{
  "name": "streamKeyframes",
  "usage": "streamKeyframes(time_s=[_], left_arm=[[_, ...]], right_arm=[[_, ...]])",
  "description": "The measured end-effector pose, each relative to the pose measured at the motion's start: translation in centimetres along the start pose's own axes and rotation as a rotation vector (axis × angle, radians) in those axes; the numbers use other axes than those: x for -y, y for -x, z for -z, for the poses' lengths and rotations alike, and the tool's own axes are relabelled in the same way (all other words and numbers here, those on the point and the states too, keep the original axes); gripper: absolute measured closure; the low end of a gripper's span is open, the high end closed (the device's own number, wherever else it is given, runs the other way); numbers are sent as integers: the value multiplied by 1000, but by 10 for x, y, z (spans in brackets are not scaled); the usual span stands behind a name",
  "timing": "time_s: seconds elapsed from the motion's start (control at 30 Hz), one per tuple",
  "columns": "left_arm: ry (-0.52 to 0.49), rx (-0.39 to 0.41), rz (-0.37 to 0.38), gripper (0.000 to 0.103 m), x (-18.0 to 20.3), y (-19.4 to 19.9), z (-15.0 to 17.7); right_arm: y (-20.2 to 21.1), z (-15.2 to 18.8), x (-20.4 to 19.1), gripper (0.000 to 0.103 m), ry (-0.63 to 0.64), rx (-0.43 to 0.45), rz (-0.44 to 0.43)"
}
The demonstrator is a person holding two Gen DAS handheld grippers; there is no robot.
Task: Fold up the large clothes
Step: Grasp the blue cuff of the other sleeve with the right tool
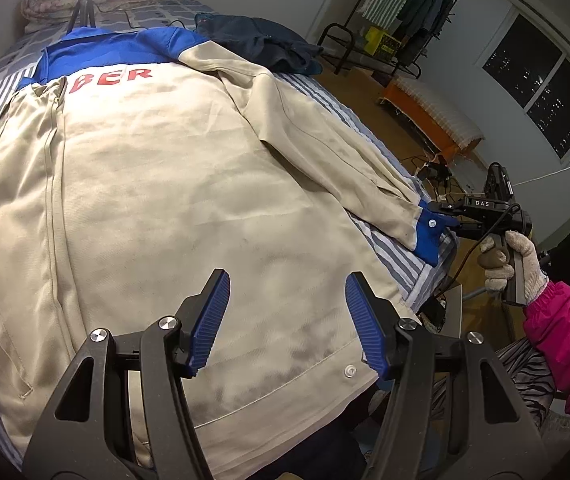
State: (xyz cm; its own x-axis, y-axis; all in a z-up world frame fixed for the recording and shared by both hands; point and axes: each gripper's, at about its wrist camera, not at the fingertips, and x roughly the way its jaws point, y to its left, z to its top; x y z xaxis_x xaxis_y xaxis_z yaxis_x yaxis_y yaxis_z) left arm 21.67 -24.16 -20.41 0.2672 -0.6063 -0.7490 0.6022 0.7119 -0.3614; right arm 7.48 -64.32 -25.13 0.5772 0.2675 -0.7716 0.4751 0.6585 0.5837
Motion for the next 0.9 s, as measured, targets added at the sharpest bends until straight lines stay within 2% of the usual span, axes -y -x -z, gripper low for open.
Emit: streamKeyframes(time_s=[0.03, 0.07, 0.13, 0.23, 0.37, 0.53, 0.67, 0.8, 0.9], left_arm=[[-2, 0, -2, 41, 0, 0, 0], [-3, 1, -4, 41, 0, 0, 0], [-1, 5, -2, 41, 0, 1, 0], [6, 19, -10, 41, -4, 5, -1], [45, 40, -12, 41, -14, 15, -2], [118, 74, -21, 41, -34, 30, -1], [204, 102, -15, 41, -55, 42, 0], [306, 116, 9, 41, -78, 48, 5], [357, 98, 29, 41, -89, 44, 9]], right_arm=[[-2, 1, -6, 79, 25, -8, 13], [-2, 3, -15, 97, 68, -5, 58], [2, 9, -33, 98, 136, 28, 110], [16, 19, -66, 100, 233, 78, 109], [34, 39, -111, 100, 359, 139, 87], [45, 84, -189, 100, 617, 180, 37], [30, 132, -244, 100, 821, 118, -26], [-4, 188, -285, 100, 1019, -29, -81], [-37, 228, -302, 100, 1163, -142, -87]])
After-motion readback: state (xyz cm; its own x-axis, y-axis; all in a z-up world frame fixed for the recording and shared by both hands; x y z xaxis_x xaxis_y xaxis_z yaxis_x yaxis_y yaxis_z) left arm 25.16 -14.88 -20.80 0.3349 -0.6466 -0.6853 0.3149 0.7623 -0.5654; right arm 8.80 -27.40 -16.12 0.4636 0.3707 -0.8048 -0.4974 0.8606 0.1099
